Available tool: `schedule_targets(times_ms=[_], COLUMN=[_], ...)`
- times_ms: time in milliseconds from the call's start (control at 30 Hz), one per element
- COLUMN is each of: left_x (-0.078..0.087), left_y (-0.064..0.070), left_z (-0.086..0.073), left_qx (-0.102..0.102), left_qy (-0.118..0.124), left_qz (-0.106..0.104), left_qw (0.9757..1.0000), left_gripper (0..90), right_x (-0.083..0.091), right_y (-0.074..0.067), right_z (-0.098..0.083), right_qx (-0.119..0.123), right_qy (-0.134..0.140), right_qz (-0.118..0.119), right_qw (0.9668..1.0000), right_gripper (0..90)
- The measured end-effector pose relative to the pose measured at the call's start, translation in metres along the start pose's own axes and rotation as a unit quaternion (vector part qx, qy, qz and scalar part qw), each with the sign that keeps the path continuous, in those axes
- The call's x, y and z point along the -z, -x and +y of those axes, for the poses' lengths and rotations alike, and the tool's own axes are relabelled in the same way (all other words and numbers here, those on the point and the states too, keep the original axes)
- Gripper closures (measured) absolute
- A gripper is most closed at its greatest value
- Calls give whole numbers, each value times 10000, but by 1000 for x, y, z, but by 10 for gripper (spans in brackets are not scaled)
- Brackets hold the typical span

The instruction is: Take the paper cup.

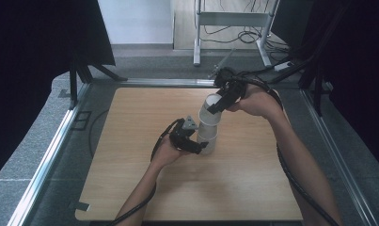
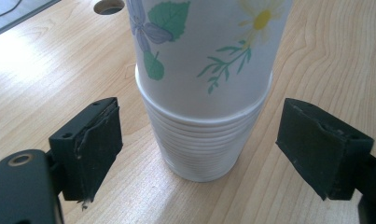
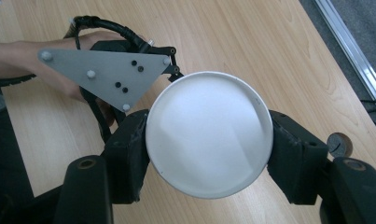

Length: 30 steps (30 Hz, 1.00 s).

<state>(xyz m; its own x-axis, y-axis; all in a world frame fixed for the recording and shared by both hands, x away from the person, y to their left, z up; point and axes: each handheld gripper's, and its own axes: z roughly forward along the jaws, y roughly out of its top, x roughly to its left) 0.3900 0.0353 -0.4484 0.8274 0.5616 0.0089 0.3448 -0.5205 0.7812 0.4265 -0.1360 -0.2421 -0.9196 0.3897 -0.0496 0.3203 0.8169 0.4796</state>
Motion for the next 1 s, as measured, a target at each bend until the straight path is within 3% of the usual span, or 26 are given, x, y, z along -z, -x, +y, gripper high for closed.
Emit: schedule_targets(times_ms=[567,1000], left_x=[4,13], left_y=[3,4], left_z=[-1,-2], left_qx=[8,20], left_qy=[41,58], left_qz=[58,-13], left_qw=[10000,10000], left_gripper=[138,138], right_x=[23,28], right_y=[-9,-15], right_z=[-11,-29], right_qx=[10,12], right_qy=[442,837], right_qz=[-80,-38], right_qw=[9990,9965], right_gripper=[358,358])
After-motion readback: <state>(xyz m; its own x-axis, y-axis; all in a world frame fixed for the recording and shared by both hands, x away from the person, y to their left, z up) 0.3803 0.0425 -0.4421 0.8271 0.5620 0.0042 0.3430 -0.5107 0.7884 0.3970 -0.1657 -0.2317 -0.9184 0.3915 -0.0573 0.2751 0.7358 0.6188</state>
